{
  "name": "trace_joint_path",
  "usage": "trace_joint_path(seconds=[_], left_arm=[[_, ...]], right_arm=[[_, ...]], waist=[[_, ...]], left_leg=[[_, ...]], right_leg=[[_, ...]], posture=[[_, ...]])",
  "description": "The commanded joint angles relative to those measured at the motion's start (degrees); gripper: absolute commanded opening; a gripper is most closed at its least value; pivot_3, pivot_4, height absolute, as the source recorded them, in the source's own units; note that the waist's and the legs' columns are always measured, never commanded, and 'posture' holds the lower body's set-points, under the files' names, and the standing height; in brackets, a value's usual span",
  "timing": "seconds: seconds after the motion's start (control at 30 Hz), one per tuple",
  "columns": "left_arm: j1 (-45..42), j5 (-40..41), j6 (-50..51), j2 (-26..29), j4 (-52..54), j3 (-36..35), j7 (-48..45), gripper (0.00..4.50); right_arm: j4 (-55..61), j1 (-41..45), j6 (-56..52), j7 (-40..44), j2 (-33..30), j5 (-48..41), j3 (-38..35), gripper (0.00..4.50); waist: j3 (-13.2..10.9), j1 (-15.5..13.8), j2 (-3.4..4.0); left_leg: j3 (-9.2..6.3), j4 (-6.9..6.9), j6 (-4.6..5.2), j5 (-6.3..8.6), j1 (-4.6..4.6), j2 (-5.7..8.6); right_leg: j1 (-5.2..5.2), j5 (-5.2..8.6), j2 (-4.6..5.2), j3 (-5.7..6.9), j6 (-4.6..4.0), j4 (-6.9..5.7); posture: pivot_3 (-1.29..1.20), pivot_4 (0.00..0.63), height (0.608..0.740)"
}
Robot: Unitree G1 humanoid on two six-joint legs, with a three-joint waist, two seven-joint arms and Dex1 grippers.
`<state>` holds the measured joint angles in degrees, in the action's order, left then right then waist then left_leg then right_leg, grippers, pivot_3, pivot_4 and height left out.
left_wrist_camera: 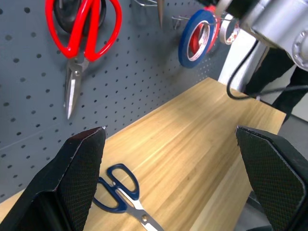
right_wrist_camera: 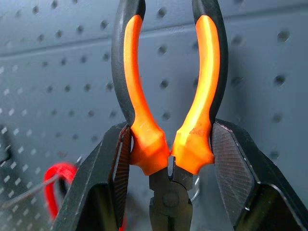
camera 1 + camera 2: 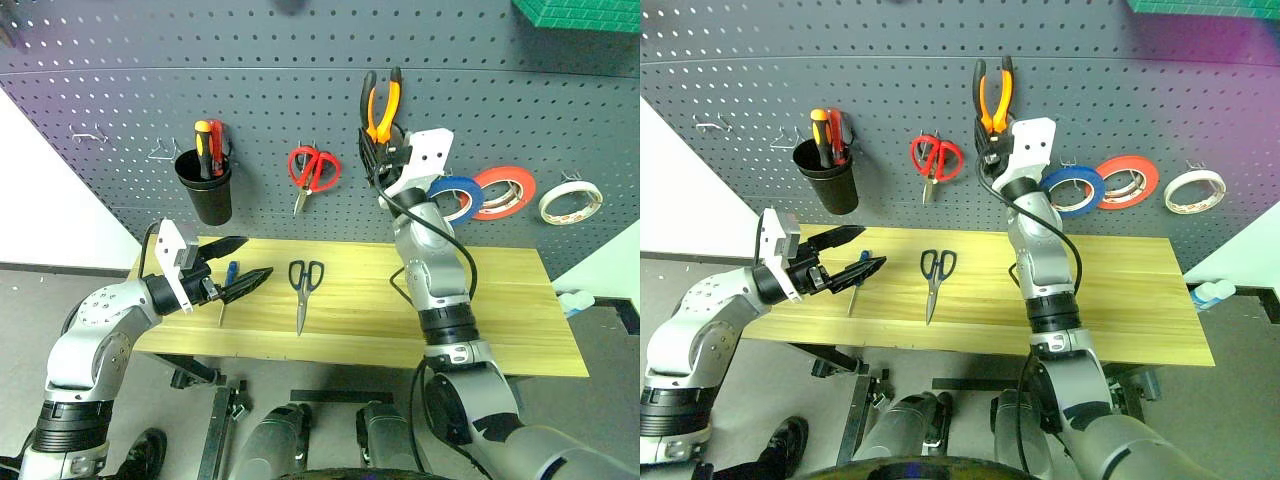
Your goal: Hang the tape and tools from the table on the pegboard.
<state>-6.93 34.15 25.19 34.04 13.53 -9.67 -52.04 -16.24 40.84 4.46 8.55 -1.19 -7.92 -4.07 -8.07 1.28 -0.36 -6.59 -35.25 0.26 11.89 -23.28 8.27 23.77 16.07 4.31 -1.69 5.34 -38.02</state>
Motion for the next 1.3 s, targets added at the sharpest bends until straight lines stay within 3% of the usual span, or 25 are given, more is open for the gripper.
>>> trace_joint_path(seconds=[0.03,0.63,1.3], left_arm=[[-0.14,-0.16,-1.16,-0.04,1.40,-0.16,0.28,4.50],[1.64,0.72,-0.09,0.15,3.51,-0.44,0.86,4.50],[2.06,0.56,-0.63,0.00,3.05,-0.33,0.72,4.50]], right_arm=[[0.35,3.39,2.26,-0.66,-0.36,-0.50,-1.13,2.12],[-15.89,10.80,12.45,-1.97,0.17,-1.13,-4.21,2.12],[-15.34,12.97,12.83,0.76,0.74,-3.81,-4.15,2.12]], waist=[[0.07,0.04,-0.02],[0.24,1.96,-0.01],[0.27,2.05,0.01]], left_leg=[[0.00,0.00,0.00,0.00,0.00,-0.01],[0.02,-0.02,-0.07,-0.06,0.06,-0.17],[0.15,-0.01,-0.08,-0.05,0.28,-0.75]], right_leg=[[0.00,0.00,-0.01,0.00,0.00,-0.01],[-0.01,-0.09,-0.19,-0.10,-0.16,-0.09],[-0.10,-0.38,-0.72,-0.18,-0.63,-0.09]], posture=[[-0.03,0.054,0.740],[-0.01,0.066,0.740],[-0.01,0.059,0.740]])
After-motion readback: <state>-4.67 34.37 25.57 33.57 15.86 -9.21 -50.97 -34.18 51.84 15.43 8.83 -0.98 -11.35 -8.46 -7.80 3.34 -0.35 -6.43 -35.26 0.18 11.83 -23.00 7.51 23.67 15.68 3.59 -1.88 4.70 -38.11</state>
